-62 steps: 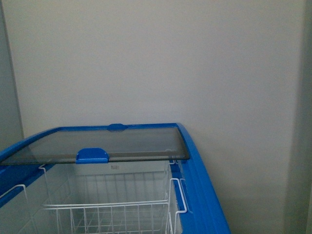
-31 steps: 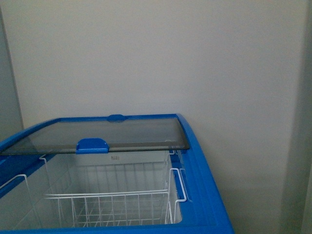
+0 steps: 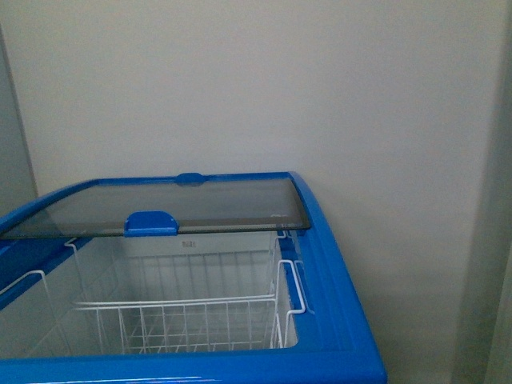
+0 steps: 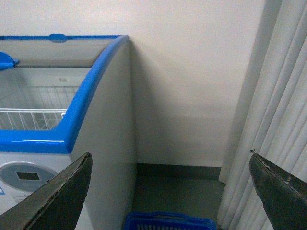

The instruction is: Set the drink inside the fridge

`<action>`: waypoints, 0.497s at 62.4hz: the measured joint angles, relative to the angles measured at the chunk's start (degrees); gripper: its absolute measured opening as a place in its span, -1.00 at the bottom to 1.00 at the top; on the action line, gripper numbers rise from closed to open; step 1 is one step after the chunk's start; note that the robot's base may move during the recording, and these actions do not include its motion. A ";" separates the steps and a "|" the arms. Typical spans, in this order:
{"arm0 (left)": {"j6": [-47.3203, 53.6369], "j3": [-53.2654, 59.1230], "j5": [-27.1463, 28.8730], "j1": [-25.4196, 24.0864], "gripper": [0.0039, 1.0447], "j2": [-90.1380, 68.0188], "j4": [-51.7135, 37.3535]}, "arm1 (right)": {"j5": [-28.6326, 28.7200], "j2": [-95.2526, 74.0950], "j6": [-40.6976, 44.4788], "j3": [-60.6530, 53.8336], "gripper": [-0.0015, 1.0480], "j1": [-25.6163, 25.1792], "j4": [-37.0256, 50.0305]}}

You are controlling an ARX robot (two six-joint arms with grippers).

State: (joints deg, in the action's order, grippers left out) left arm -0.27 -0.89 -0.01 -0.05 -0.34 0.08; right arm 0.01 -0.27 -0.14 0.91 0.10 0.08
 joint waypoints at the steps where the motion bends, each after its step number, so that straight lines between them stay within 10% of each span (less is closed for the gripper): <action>1: 0.00 0.00 0.00 0.00 0.85 0.00 0.00 | 0.00 0.02 0.00 0.00 0.86 0.00 0.00; 31: 0.00 0.00 0.00 0.00 0.85 0.00 0.00 | 0.00 0.02 0.00 0.00 0.86 0.00 0.00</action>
State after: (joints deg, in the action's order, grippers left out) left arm -0.27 -0.89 -0.01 -0.05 -0.34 0.08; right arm 0.01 -0.25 -0.14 0.91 0.10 0.08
